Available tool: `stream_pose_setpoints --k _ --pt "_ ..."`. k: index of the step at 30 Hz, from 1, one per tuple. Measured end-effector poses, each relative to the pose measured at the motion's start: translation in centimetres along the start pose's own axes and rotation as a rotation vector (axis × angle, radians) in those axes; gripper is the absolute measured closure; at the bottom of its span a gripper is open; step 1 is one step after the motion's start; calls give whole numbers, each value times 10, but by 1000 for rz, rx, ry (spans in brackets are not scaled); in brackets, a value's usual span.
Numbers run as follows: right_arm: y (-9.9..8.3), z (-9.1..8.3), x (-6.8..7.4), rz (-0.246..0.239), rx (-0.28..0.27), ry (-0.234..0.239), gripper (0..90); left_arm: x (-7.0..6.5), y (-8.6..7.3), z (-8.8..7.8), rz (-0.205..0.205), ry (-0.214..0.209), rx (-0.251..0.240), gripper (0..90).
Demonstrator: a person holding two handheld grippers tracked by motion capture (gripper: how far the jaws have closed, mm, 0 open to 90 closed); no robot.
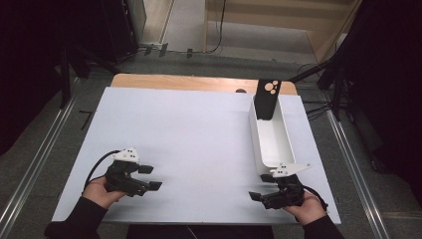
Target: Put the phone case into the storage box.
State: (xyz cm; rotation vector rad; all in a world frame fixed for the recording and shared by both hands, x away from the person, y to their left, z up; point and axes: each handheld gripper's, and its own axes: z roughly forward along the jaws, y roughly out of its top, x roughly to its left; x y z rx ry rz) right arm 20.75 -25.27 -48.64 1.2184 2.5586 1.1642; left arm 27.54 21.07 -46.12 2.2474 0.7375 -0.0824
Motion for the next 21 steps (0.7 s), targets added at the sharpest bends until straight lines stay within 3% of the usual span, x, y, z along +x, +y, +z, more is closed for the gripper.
stream_pose_setpoints --k 8,21 --pt "0 4 -2 4 27 -5 190 -1 1 2 5 -3 10 287" --pt "0 2 -3 16 22 -23 190 -1 1 2 9 -5 15 287"
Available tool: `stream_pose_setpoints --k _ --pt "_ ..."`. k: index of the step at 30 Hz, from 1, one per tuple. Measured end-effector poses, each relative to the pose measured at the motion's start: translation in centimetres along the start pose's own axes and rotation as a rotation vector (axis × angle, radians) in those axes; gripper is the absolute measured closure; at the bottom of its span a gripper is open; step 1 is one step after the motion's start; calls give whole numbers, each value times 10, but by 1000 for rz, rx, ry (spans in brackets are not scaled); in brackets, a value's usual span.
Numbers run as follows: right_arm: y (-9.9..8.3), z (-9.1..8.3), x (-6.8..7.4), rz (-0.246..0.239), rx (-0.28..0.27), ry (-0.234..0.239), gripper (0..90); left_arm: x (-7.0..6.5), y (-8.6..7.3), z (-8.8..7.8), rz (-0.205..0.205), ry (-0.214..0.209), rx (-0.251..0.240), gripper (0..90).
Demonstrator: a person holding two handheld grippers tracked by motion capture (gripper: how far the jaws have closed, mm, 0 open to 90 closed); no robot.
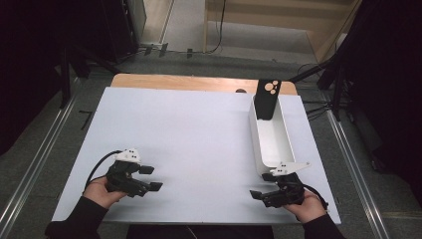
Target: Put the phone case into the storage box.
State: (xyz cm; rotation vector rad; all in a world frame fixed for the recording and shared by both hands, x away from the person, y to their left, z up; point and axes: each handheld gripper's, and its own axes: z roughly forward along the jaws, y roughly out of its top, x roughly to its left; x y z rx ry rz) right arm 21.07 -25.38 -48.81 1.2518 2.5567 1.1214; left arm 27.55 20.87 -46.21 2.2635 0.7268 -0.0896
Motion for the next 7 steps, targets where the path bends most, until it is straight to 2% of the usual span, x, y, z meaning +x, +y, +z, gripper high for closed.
stream_pose_setpoints --k 7 --pt "0 0 -2 -2 1 -11 190 1 0 0 -4 4 -2 287"
